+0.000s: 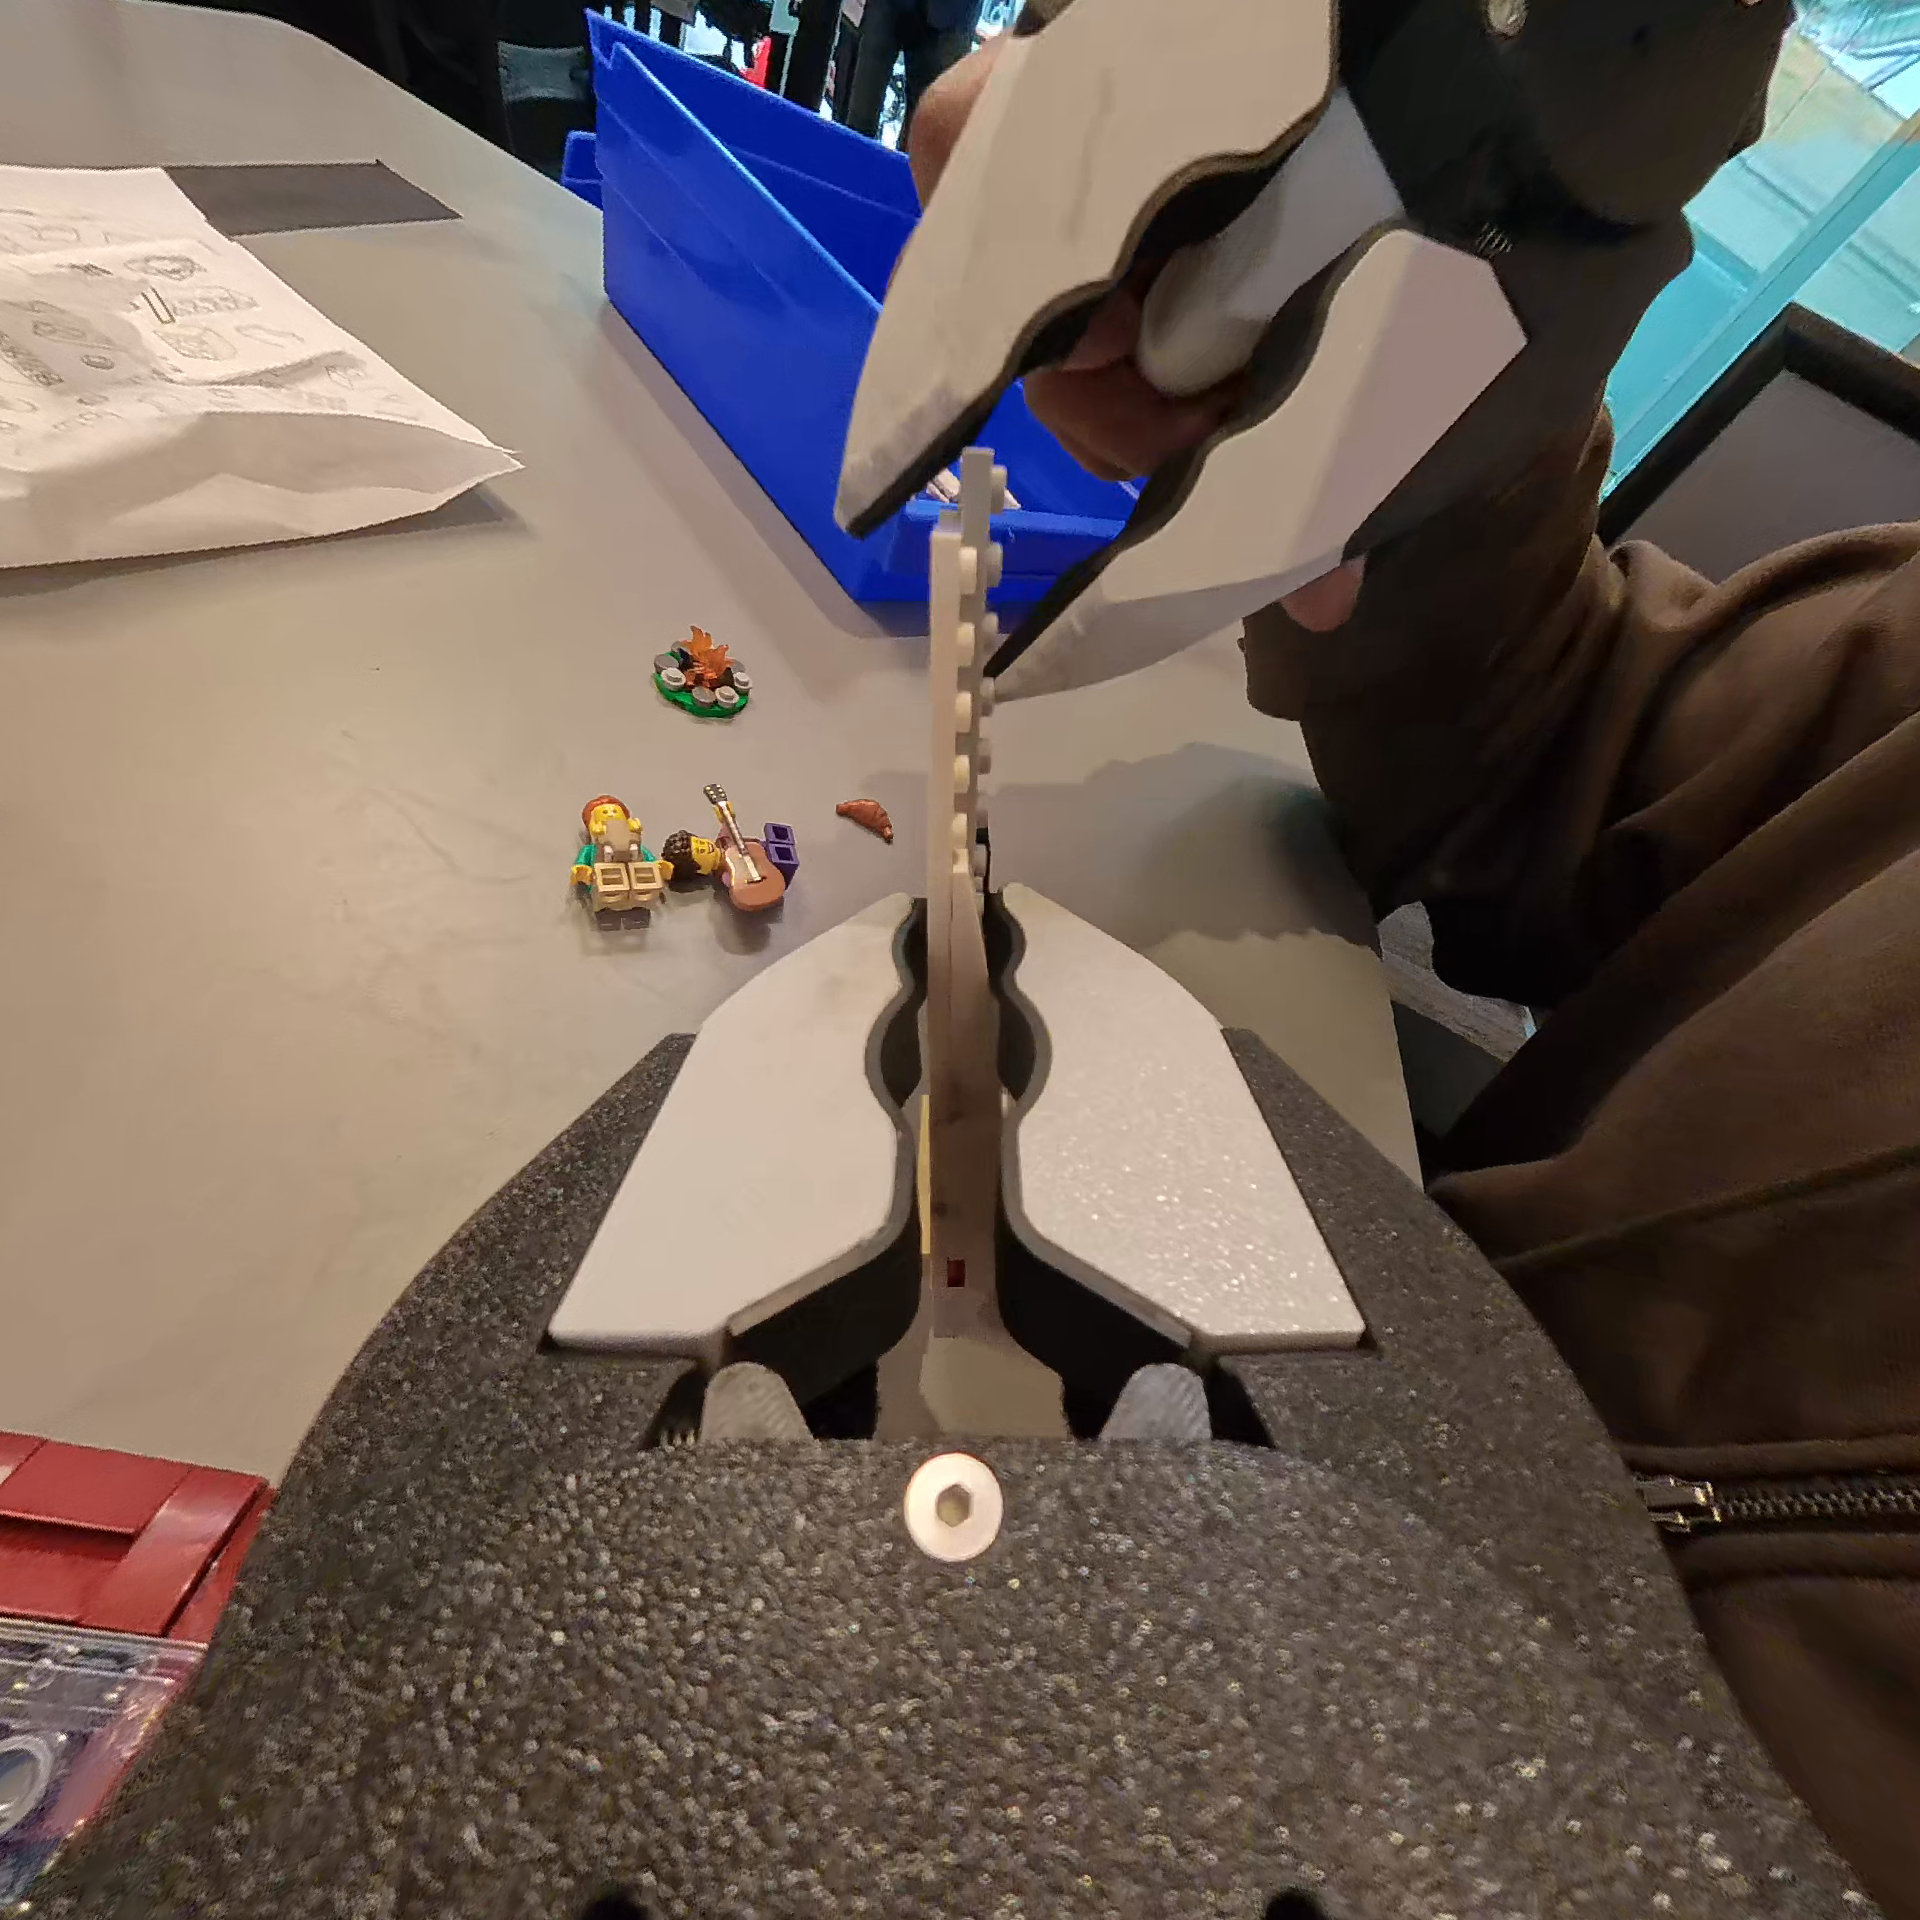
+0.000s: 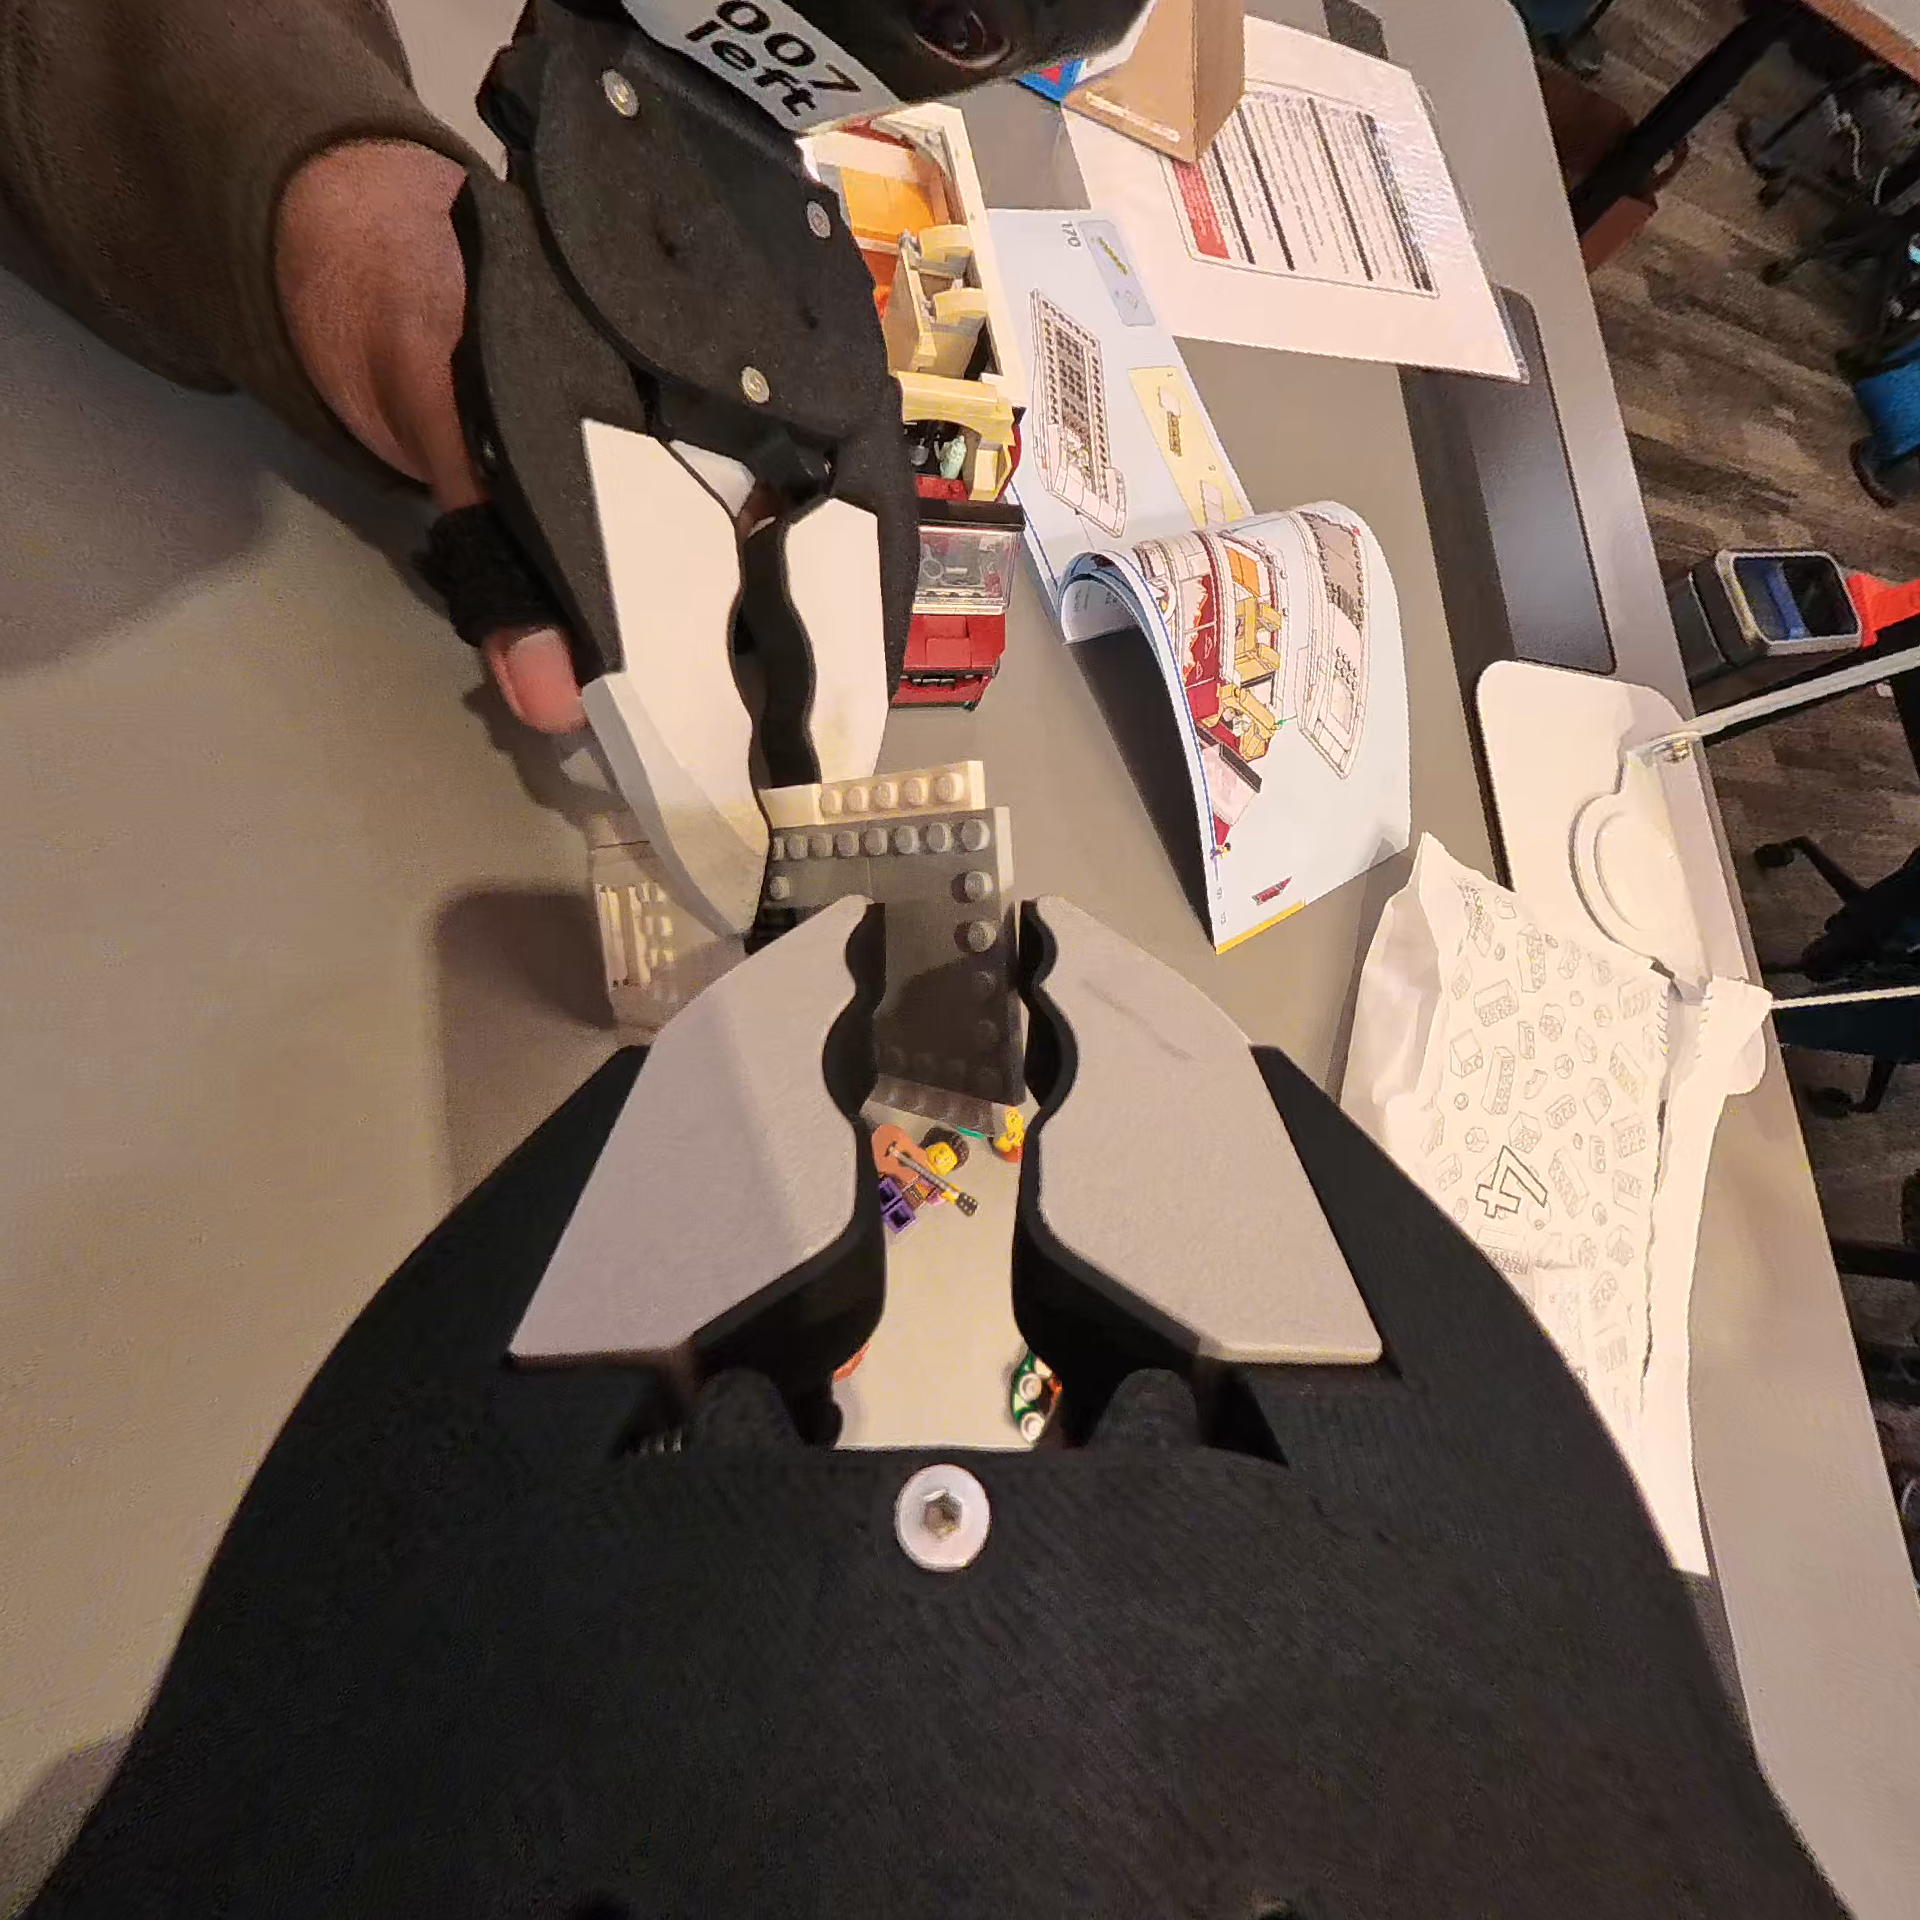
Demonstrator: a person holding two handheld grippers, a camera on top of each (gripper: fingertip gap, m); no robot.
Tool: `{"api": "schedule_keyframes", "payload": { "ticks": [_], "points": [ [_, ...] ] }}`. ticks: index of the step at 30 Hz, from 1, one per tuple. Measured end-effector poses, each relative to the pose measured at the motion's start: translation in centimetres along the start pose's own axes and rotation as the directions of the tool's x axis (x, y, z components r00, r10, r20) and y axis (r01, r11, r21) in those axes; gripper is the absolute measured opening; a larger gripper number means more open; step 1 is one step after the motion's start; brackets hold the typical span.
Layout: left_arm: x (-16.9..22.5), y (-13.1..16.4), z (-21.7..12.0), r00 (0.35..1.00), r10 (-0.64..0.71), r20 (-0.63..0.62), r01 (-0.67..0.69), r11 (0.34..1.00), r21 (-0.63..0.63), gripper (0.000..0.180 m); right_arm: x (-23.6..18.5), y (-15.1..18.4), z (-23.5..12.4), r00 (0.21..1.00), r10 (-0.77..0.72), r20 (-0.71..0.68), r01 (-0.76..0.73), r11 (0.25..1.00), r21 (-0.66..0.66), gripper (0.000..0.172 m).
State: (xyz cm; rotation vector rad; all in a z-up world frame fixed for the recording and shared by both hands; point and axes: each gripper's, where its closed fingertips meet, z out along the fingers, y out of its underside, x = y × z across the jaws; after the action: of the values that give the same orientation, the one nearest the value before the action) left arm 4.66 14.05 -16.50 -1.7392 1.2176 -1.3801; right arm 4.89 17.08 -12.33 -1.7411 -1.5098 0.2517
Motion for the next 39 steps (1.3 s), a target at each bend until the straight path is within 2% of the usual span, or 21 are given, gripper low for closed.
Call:
{"api": "schedule_keyframes", "payload": {
  "ticks": [6,13,23,31,34,36,39],
  "points": [
    [-0.3,-0.2,0.0,0.998,-0.06,-0.021,0.061,0.998,0.029,0.01,0.3,-0.6,0.0,1.0,0.006,-0.031,-0.004,0.997,0.078,0.021],
    [-1.1,-0.5,-0.2,0.995,-0.103,0.004,0.102,0.993,0.066,0.012,0.5,-1.2,0.0,0.992,-0.056,-0.117,0.071,0.989,0.127,0.017],
    [-1.6,-0.7,-0.5,0.991,-0.132,0.017,0.13,0.987,0.097,0.014,0.3,-1.9,-0.1,0.933,-0.249,-0.258,0.286,0.951,0.114,0.016],
    [-0.6,-0.8,-0.3,0.974,-0.207,-0.089,0.215,0.972,0.096,0.015,-0.4,-2.3,-0.8,0.89,-0.354,-0.286,0.409,0.898,0.162,0.016],
    [0.3,-0.7,-0.1,0.959,-0.23,-0.167,0.245,0.966,0.076,0.014,-0.7,-2.3,-1.1,0.922,-0.314,-0.228,0.364,0.902,0.231,0.015],
    [0.9,-0.8,-0.1,0.955,-0.207,-0.211,0.225,0.972,0.066,0.015,-0.9,-2.3,-1.4,0.96,-0.235,-0.151,0.27,0.918,0.289,0.014],
    [0.4,-1.1,-0.3,0.98,-0.135,-0.147,0.148,0.986,0.078,0.017,-1.1,-2.5,-1.7,0.981,-0.176,-0.08,0.193,0.923,0.333,0.009]
  ]
}}
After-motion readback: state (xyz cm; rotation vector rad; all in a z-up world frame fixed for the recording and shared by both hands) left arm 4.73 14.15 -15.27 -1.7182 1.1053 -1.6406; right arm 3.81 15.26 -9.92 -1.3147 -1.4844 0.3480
